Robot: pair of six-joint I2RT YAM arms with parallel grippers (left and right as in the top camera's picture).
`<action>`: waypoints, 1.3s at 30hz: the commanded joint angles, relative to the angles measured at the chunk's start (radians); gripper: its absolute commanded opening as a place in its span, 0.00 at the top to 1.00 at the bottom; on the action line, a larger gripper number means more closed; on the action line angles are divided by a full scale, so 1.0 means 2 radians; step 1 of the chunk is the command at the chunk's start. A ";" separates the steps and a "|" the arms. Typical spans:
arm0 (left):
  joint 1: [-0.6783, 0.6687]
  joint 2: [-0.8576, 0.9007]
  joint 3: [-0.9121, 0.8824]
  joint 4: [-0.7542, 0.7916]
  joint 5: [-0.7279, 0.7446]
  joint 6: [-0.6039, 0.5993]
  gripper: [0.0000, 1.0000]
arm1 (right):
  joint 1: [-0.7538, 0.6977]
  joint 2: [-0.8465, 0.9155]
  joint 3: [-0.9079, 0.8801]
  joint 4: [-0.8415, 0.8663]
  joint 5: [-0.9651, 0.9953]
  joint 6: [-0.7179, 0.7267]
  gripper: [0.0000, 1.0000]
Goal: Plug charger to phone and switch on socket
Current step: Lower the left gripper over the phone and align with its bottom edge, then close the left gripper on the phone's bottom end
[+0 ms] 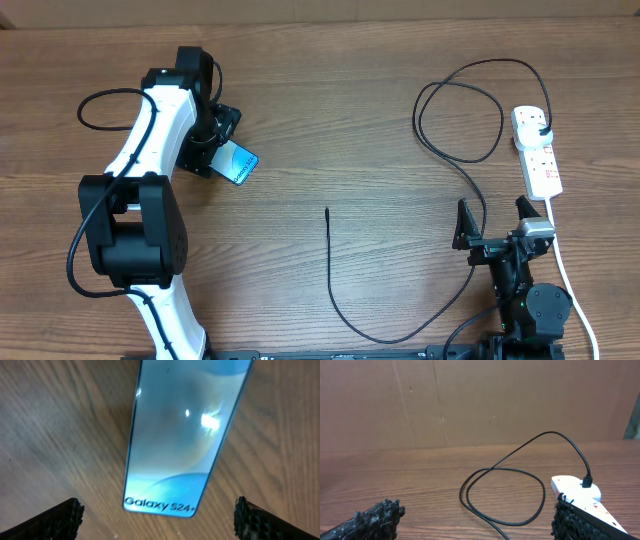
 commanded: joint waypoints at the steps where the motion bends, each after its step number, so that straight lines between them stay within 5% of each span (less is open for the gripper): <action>1: -0.002 0.004 0.007 0.009 -0.040 -0.007 0.00 | 0.000 -0.004 -0.005 0.001 0.005 0.000 0.00; 39: -0.002 0.062 0.007 0.070 -0.033 0.010 0.00 | 0.000 -0.004 -0.005 0.001 0.004 0.000 0.00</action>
